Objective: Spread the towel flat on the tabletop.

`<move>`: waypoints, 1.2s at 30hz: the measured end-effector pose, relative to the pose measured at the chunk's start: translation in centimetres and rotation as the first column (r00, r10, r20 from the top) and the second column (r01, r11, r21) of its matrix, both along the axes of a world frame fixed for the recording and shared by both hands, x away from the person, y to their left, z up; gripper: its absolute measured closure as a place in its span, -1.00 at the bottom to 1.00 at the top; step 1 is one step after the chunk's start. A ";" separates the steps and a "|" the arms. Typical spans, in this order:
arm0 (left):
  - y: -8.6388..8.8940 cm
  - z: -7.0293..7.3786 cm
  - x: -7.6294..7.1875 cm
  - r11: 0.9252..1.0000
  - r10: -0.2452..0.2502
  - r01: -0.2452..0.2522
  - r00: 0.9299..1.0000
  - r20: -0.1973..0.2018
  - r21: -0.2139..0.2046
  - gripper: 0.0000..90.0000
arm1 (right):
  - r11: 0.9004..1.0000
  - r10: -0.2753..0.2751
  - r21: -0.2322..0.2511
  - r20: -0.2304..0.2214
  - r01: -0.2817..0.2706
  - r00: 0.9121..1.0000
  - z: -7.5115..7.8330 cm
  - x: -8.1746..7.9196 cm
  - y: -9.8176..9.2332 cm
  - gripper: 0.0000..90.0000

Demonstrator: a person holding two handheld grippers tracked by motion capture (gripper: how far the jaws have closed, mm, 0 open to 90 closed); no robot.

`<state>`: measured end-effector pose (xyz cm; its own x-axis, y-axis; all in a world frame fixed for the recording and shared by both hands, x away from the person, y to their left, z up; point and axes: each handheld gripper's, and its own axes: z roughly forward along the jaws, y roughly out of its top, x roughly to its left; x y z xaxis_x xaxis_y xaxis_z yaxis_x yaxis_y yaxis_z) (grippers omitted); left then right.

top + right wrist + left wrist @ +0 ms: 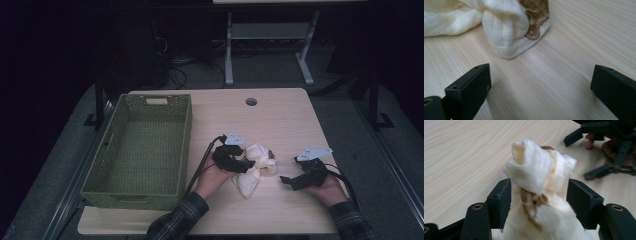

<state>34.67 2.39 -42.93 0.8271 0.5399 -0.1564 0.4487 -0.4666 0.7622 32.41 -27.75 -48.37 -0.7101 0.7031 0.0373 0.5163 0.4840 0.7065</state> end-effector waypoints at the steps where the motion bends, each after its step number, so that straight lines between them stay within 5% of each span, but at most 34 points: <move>1: 0.2 0.2 -0.3 1.000 0.004 -0.004 1.000 0.001 -0.004 -0.21 | 1.000 -0.001 0.000 -0.001 0.001 1.000 0.0 0.0 0.0 -0.94; 7: 1.4 0.5 -2.3 1.000 0.013 -0.013 1.000 -0.004 -0.014 -0.21 | 1.000 -0.006 -0.008 -0.008 0.006 1.000 0.3 0.0 -0.3 -0.77; 14: 2.4 -0.1 -4.6 1.000 0.007 -0.007 1.000 -0.006 0.011 -0.13 | 0.998 0.017 0.066 -0.049 -0.014 0.999 1.7 -0.4 -0.8 -0.37; 19: 1.8 -1.1 -5.1 1.000 0.008 -0.007 0.999 -0.034 0.021 -0.10 | 0.987 0.082 0.141 -0.048 -0.074 0.995 2.3 -0.6 -0.2 -0.03; 25: 0.7 -2.1 -5.4 0.996 -0.012 0.014 1.000 -0.024 0.085 -0.08 | 0.986 0.114 0.129 -0.072 -0.104 0.991 1.9 -0.3 1.0 0.13; 31: 0.3 -2.8 -4.6 0.990 -0.042 0.043 0.999 -0.017 0.133 0.38 | 0.991 0.114 0.074 -0.061 -0.110 0.992 1.4 0.3 2.3 0.32; 36: 0.5 -2.5 -4.1 0.990 -0.065 0.069 0.997 -0.037 0.119 0.87 | 0.992 0.114 0.055 -0.074 -0.111 0.991 1.4 0.5 2.8 0.73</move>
<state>30.57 2.85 -45.44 0.8575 0.5001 -0.1211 0.4371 -0.5838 0.6842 32.94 -24.99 -46.93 -0.7783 0.6147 0.1283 0.5142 0.5066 0.6921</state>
